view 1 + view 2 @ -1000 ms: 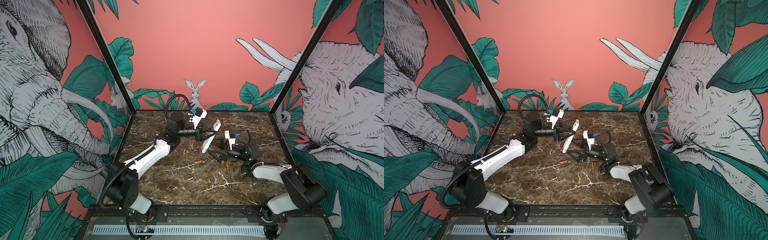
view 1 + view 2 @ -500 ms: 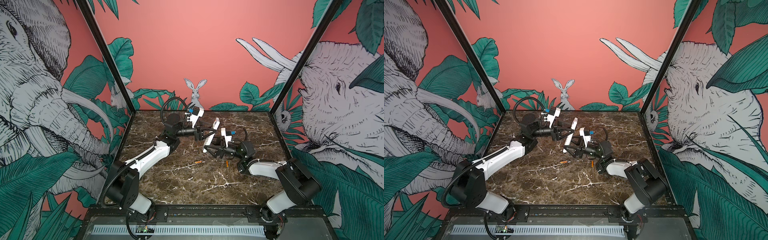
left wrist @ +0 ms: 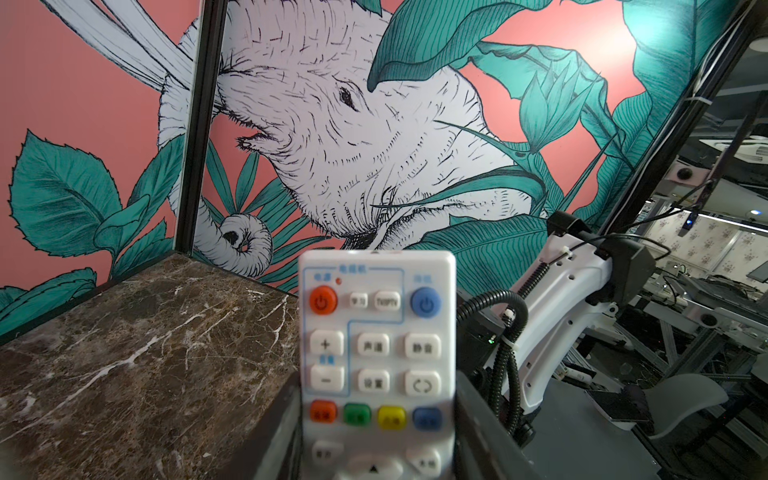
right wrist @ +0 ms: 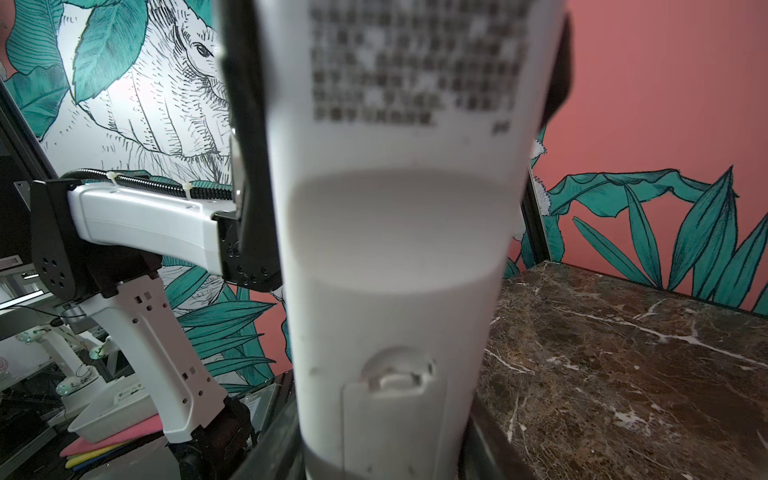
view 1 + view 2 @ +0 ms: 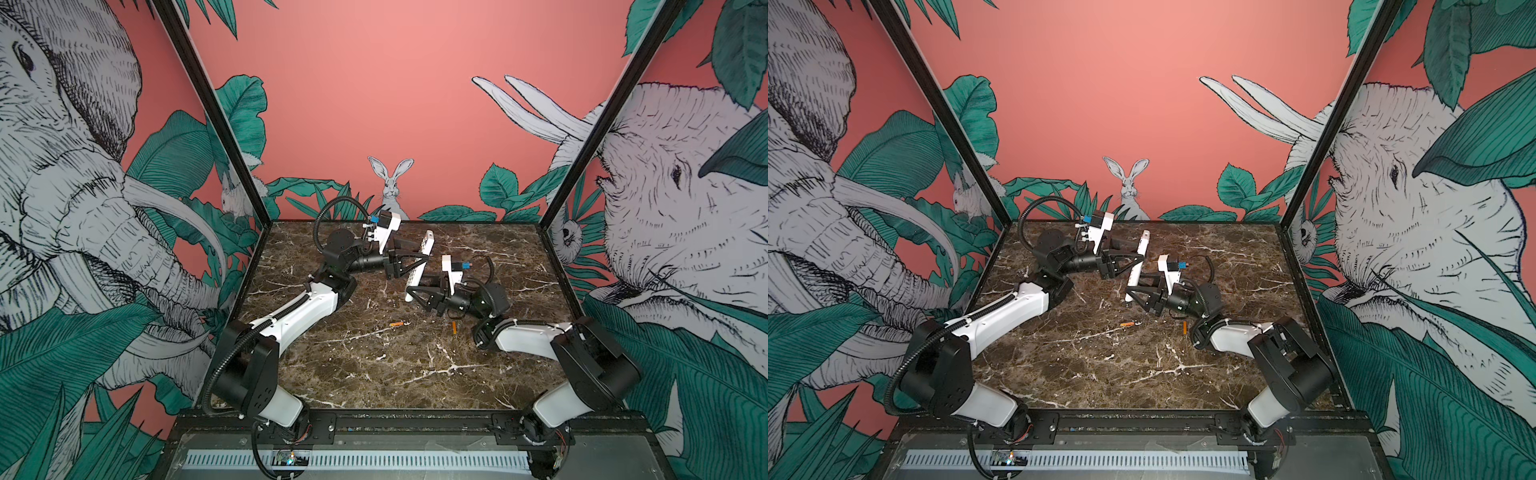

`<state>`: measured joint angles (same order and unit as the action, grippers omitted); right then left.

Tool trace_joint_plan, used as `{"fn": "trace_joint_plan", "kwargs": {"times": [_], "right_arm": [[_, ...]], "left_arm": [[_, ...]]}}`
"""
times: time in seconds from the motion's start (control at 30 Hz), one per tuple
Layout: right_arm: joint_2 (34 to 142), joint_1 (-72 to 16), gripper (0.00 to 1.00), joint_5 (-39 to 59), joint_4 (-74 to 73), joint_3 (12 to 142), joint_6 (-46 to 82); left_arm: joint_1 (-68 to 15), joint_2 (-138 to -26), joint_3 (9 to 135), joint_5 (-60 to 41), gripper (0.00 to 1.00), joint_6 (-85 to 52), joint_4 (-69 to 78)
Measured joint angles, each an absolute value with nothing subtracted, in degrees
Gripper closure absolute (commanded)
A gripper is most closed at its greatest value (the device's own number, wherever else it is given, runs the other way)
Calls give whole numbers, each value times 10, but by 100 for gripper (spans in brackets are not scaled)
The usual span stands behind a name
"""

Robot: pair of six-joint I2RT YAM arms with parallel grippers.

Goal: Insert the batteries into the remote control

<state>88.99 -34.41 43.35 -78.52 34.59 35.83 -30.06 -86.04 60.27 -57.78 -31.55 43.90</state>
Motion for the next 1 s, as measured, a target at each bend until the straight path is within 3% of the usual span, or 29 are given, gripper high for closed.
{"fn": "trace_joint_plan", "kwargs": {"times": [0.07, 0.17, 0.3, 0.53, 0.73, 1.0], "right_arm": [[890, -344, 56, 433, -783, 346, 358], [891, -344, 58, 427, -779, 346, 358], [900, -344, 60, 423, -772, 346, 361], [903, -344, 61, 410, -660, 365, 336], [852, -344, 61, 330, -392, 413, 245], [789, -348, 61, 227, -154, 439, 161]], "left_arm": [[-300, -860, 602, -576, 29, -314, 437], [-296, -856, 602, -572, 11, -302, 415], [-280, -842, 601, -561, 3, -273, 363], [-232, -800, 601, -496, 1, -179, 202], [-233, -768, 615, -418, 1, -87, 35], [-237, -801, 616, -415, 4, -97, 19]]}}
